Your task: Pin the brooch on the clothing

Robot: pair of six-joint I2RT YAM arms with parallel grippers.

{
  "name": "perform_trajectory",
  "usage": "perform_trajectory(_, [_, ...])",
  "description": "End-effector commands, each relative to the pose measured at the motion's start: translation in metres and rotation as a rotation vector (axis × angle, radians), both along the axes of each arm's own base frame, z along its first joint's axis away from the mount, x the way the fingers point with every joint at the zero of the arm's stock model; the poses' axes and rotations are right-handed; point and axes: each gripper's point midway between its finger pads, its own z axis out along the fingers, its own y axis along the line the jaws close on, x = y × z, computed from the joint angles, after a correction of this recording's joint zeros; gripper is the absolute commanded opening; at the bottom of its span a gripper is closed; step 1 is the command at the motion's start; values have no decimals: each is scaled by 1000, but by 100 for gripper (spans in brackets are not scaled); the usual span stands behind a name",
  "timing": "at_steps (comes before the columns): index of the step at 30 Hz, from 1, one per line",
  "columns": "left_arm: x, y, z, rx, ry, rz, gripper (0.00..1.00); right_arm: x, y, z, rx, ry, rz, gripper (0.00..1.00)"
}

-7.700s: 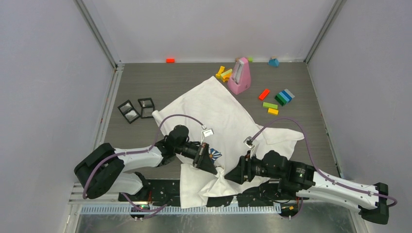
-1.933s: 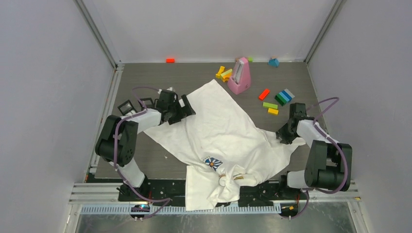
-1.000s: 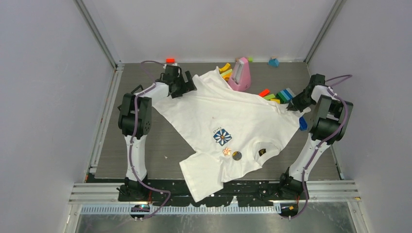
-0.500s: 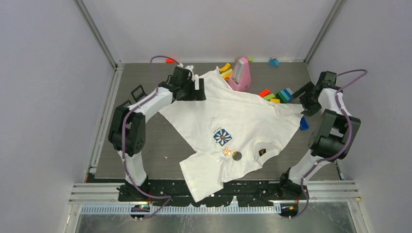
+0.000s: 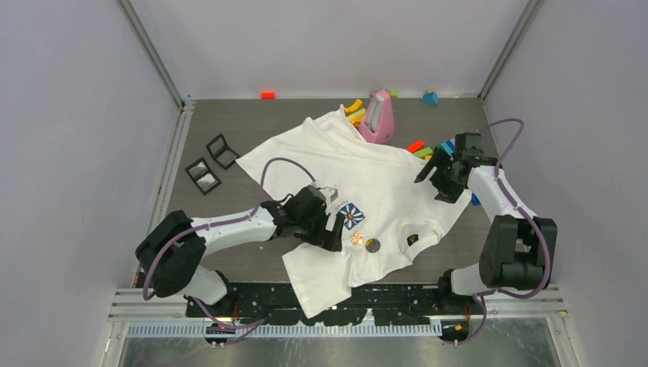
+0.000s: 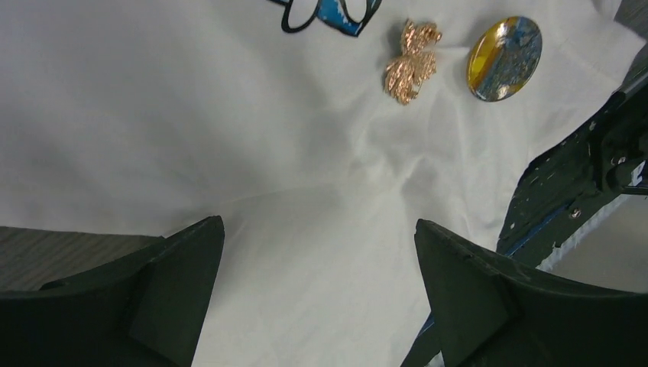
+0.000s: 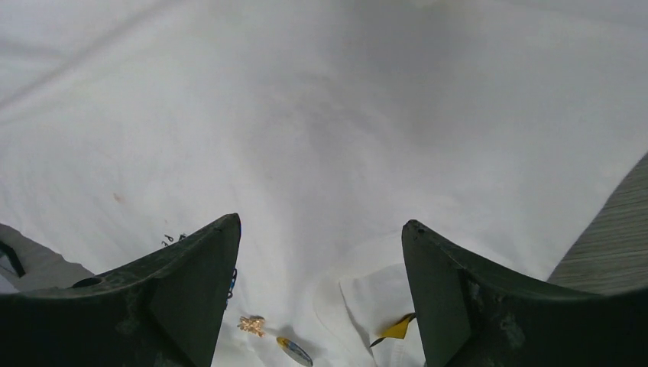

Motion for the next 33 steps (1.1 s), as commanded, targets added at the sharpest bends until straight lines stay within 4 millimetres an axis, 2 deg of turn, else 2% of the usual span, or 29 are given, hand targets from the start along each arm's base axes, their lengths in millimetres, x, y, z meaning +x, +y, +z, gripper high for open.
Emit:
perform_trajectory(1, [-15, -15, 10, -134, -21, 14, 100, 0, 28, 5, 21, -53, 56, 82])
perform_trajectory(7, [-52, 16, -36, -46, 69, 35, 99, -1, 61, -1, 23, -69, 135, 82])
perform_trajectory(10, [-78, 47, -61, 34, 135, 82, 98, -1, 70, -4, 25, -75, 152, 82])
perform_trajectory(14, [-105, 88, -74, 138, 196, 128, 98, 2, 72, -6, 29, -84, 151, 82])
perform_trajectory(21, [-122, 107, -56, 112, 236, 191, 98, 11, 71, -11, 13, -86, 134, 82])
perform_trajectory(26, [-132, 110, -50, 76, 285, 221, 98, 19, 65, -13, -20, -90, 105, 82])
perform_trajectory(29, [-127, 107, -41, 53, 258, 227, 99, 22, 61, -10, -45, -104, 102, 82])
perform_trajectory(31, [-119, 99, -26, 28, 228, 219, 100, 20, 53, -11, -89, -89, 98, 80])
perform_trajectory(33, [-112, 90, -11, 9, 201, 207, 100, 16, 36, -14, -178, -60, 70, 78])
